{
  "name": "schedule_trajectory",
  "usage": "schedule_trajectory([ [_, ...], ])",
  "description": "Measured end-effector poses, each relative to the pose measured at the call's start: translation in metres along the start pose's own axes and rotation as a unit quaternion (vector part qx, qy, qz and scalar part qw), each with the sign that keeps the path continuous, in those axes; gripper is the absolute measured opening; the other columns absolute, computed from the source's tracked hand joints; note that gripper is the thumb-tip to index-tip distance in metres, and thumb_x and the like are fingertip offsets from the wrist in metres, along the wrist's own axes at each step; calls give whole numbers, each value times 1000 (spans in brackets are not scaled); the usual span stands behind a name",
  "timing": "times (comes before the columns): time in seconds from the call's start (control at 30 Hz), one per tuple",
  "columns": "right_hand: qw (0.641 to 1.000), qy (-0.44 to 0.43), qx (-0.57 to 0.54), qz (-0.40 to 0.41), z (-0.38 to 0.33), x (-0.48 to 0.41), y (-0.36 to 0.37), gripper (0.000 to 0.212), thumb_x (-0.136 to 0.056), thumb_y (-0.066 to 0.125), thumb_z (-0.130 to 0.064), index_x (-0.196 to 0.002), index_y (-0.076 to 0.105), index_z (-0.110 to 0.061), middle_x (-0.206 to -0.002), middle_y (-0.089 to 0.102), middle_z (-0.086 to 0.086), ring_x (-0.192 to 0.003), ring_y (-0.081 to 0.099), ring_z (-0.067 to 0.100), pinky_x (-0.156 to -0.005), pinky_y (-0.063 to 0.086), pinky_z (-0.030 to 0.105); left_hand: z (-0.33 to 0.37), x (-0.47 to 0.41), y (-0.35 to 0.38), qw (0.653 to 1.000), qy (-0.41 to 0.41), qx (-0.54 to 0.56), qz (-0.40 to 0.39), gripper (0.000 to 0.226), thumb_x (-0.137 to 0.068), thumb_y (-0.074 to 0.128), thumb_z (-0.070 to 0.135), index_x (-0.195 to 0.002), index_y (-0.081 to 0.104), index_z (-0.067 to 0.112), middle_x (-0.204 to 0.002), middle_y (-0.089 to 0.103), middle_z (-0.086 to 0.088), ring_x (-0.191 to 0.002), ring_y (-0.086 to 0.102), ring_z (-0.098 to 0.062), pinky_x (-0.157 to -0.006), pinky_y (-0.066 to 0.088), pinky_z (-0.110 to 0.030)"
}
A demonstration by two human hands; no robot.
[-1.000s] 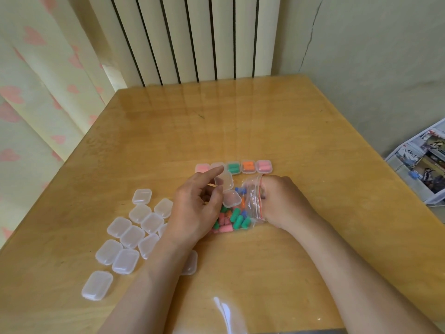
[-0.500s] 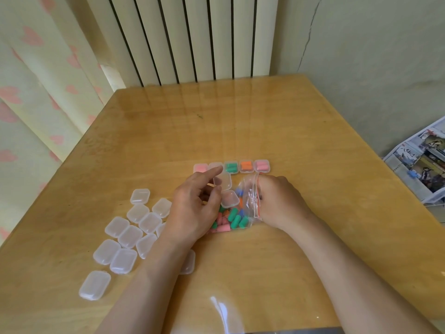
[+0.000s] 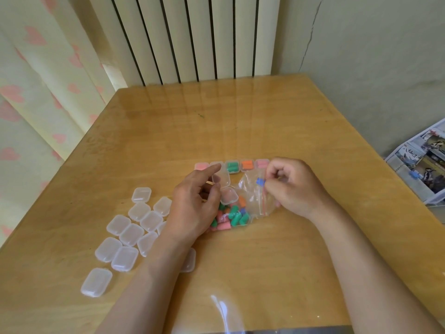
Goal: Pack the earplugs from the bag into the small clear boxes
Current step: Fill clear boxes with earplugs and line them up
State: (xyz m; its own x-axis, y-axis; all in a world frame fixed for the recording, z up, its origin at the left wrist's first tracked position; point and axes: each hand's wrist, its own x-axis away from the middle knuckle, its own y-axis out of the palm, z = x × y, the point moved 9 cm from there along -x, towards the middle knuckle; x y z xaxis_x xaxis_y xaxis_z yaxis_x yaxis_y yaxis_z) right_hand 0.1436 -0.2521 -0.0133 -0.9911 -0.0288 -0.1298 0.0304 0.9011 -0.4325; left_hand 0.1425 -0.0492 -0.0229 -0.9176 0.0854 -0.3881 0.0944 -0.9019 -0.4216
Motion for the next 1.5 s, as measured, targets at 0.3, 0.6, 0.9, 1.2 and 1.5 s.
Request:
schedule_trajectory([
  [0.3,976,-82,-179,95,-19,6,-1,6,-74,61,-1,-71,57,-4,-66,67,8,-44,50,15,-43,36,21,-4,0,2,1000,12,3,-8,39,-94,59,4,-127,65,24,-97,64,13,-69,64,-10,-66,53,-22],
  [0.6,911,-30,-388,139,-11,5,-21,12,-75,58,3,-73,56,-8,-65,59,19,-38,42,18,-37,29,19,1,0,3,999,27,-18,-6,37,-95,61,4,-128,65,20,-93,65,8,-77,62,-7,-70,46,-10],
  [0.9,996,-93,-8,3,-15,7,30,20,-84,72,-3,-79,70,-22,-52,54,0,-40,41,17,-47,34,23,4,1,3,999,32,9,-15,40,-96,58,0,-128,63,23,-96,66,3,-71,61,-3,-66,45,-9],
  [1.2,991,-120,64,-2,-23,9,41,13,-85,73,-1,-83,72,-13,-57,54,-35,-43,42,6,-49,31,11,7,2,3,998,46,24,-27,38,-95,50,12,-130,62,23,-100,65,4,-74,59,-5,-72,47,-17],
  [1.5,986,-142,81,14,-27,10,40,8,-86,72,-5,-84,74,-13,-68,56,-37,-45,44,7,-51,32,9,5,3,6,998,12,51,-43,47,-85,66,17,-128,59,34,-106,64,1,-80,66,-16,-76,56,-28],
])
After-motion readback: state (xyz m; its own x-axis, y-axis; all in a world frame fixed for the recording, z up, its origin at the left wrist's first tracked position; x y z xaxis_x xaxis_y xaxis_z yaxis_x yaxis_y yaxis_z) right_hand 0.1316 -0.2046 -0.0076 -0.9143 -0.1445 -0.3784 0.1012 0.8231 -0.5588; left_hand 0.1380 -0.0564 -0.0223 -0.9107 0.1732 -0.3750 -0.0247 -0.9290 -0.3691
